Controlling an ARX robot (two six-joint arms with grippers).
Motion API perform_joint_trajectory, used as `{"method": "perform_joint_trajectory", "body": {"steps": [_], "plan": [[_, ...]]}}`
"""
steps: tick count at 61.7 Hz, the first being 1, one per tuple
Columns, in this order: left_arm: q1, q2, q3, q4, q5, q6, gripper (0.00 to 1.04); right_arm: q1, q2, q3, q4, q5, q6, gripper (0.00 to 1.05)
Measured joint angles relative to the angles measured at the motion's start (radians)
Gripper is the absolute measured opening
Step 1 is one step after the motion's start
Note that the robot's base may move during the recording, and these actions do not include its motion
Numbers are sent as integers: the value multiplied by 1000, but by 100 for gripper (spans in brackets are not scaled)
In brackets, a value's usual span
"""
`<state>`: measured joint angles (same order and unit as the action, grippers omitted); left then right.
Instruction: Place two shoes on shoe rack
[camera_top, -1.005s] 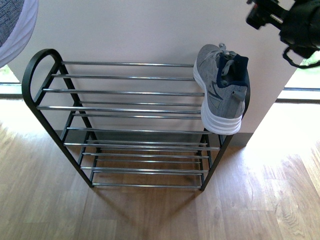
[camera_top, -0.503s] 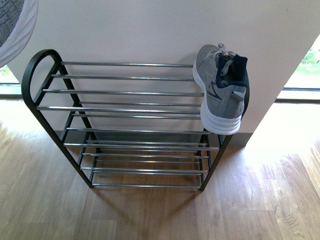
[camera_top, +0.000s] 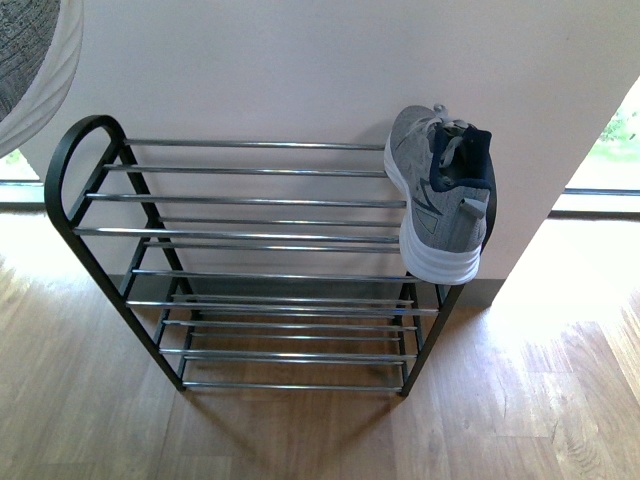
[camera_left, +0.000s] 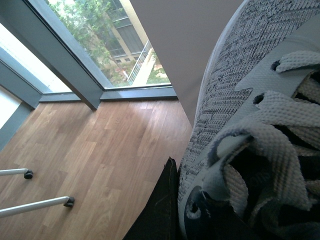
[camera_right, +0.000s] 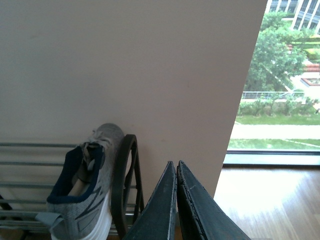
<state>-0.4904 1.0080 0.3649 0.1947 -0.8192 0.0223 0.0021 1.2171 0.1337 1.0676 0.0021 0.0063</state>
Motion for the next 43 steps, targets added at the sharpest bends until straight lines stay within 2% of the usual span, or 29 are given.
{"method": "perform_joint_trajectory", "body": {"steps": [20, 43], "plan": [[0, 0, 0, 0, 0, 0, 2, -1, -233, -78, -155, 0, 0, 1], [0, 0, 0, 0, 0, 0, 2, -1, -547, -114, -417, 0, 0, 1]]}}
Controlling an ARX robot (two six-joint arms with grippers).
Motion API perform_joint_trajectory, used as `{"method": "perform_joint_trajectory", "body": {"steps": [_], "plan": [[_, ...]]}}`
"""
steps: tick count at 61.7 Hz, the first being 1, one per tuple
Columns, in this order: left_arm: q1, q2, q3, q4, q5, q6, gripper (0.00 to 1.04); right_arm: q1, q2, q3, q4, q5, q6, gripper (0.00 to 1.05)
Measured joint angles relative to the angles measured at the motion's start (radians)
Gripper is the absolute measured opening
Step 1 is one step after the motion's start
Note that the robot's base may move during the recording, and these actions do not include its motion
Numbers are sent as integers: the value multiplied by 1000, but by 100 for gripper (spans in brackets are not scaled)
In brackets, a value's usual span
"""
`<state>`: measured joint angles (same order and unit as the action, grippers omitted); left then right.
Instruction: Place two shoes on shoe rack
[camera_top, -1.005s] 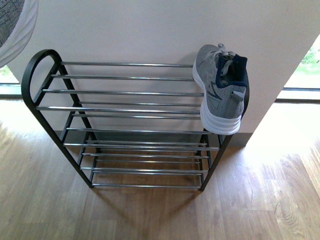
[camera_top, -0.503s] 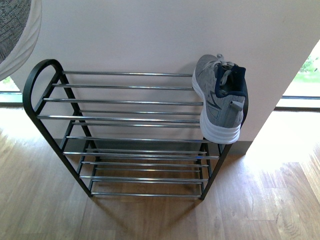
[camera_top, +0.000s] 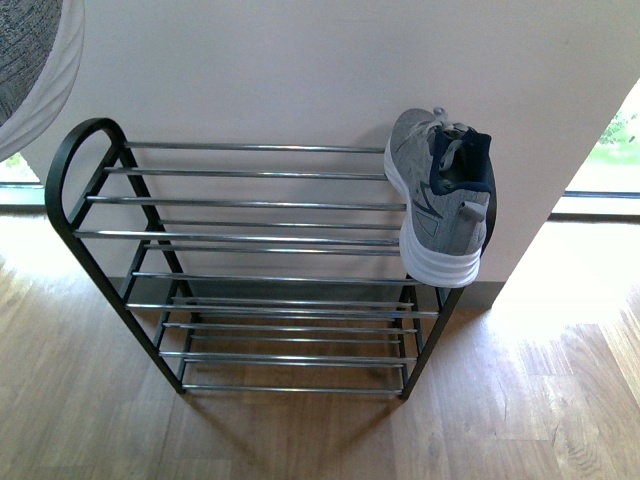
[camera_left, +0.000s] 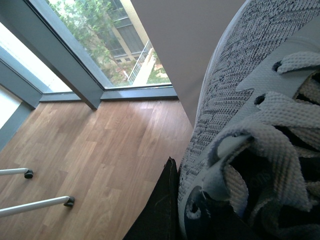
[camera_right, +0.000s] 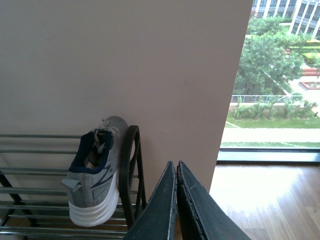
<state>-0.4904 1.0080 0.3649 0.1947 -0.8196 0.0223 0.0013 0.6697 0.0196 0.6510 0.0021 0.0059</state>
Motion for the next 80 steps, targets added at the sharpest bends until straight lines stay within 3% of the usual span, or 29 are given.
{"method": "perform_joint_trajectory", "body": {"steps": [43, 68, 74, 80], "plan": [[0, 0, 0, 0, 0, 0, 2, 0, -375, -1, -354, 0, 0, 1], [0, 0, 0, 0, 0, 0, 2, 0, -498, -1, -478, 0, 0, 1], [0, 0, 0, 0, 1, 0, 2, 0, -616, -1, -629, 0, 0, 1], [0, 0, 0, 0, -1, 0, 2, 0, -660, -1, -646, -2, 0, 1]]}}
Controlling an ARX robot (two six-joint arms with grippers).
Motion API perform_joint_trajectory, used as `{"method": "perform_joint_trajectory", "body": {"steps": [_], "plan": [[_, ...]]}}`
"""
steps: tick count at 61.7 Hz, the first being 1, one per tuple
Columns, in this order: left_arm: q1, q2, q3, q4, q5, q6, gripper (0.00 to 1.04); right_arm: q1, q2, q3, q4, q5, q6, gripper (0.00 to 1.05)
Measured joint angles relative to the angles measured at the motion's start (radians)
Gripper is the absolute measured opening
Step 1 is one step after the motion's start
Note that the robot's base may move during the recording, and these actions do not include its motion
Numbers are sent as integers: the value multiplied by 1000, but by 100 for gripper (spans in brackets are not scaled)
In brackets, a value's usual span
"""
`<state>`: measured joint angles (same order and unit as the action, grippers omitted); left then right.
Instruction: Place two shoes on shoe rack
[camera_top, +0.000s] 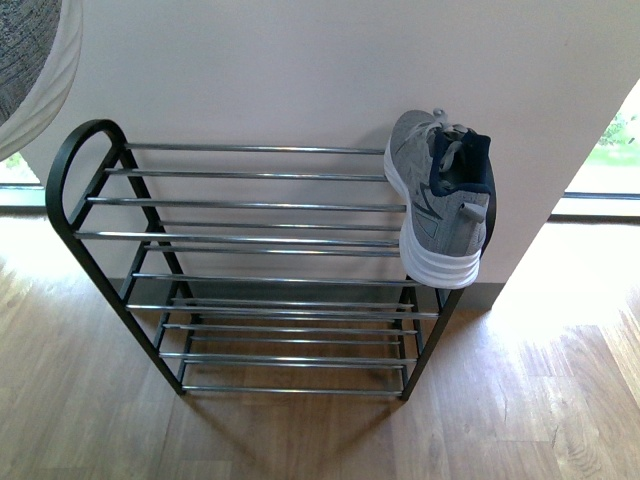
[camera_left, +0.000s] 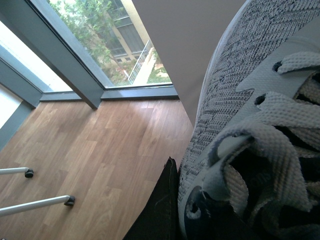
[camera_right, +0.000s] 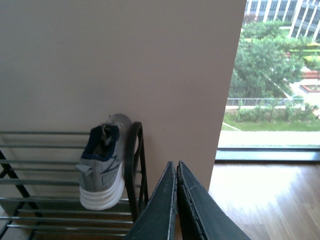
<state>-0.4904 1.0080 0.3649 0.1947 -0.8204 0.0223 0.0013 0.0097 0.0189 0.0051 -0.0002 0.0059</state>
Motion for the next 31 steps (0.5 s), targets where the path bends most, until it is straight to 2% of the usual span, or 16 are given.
{"method": "perform_joint_trajectory", "body": {"steps": [13, 22, 24, 25, 27, 31], "plan": [[0, 0, 0, 0, 1, 0, 2, 0, -3, 0, -2, 0, 0, 1], [0, 0, 0, 1, 0, 0, 2, 0, -4, 0, -2, 0, -1, 24], [-15, 20, -17, 85, -87, -6, 2, 0, -4, 0, -2, 0, -1, 31], [-29, 36, -26, 159, -181, -32, 2, 0, -4, 0, -2, 0, -1, 36], [-46, 42, -23, 181, -278, -95, 2, 0, -4, 0, -2, -2, -2, 43], [-48, 39, 11, 117, -333, -221, 2, 0, -4, 0, -2, 2, -2, 53]]}}
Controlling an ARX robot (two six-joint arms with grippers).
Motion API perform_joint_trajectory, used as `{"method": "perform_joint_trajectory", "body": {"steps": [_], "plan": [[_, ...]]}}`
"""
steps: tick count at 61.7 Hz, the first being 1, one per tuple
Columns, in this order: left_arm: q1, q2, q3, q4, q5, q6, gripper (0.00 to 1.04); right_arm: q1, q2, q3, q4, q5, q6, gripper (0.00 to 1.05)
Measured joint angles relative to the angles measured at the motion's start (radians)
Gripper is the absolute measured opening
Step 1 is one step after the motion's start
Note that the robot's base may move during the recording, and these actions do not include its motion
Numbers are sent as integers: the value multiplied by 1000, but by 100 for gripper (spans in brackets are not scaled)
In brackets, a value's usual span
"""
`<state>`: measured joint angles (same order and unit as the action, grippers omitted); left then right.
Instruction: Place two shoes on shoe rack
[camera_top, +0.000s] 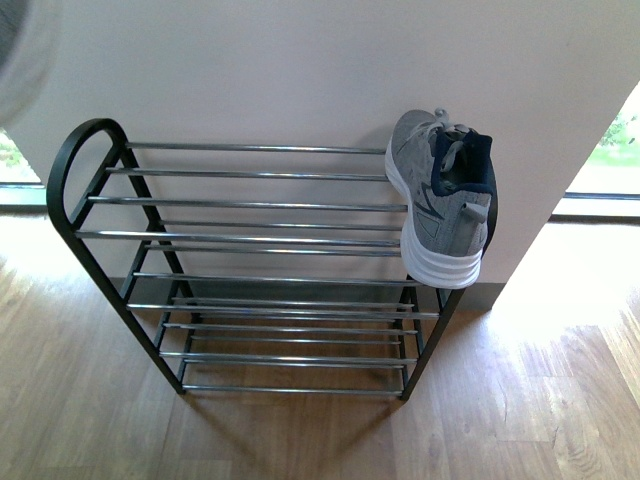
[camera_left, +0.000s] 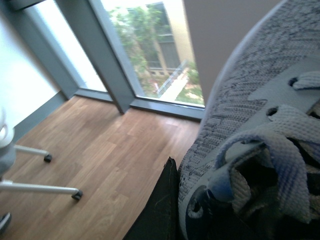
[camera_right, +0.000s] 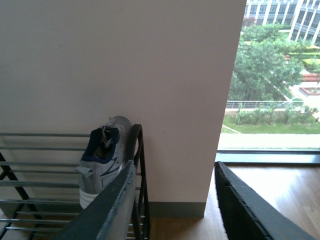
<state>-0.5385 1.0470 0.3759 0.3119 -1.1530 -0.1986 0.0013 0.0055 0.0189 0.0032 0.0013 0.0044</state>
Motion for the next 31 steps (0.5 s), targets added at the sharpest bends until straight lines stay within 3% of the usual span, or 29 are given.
{"method": "perform_joint_trajectory", "body": {"steps": [8, 17, 31], "plan": [[19, 66, 141, -230, 128, -316, 2, 0, 0, 0, 0, -2, 0, 74], [42, 298, 306, -283, 346, -595, 2, 0, 0, 0, 0, -2, 0, 96], [63, 727, 631, -394, 671, -687, 2, 0, -1, 0, 0, -2, 0, 96]]}}
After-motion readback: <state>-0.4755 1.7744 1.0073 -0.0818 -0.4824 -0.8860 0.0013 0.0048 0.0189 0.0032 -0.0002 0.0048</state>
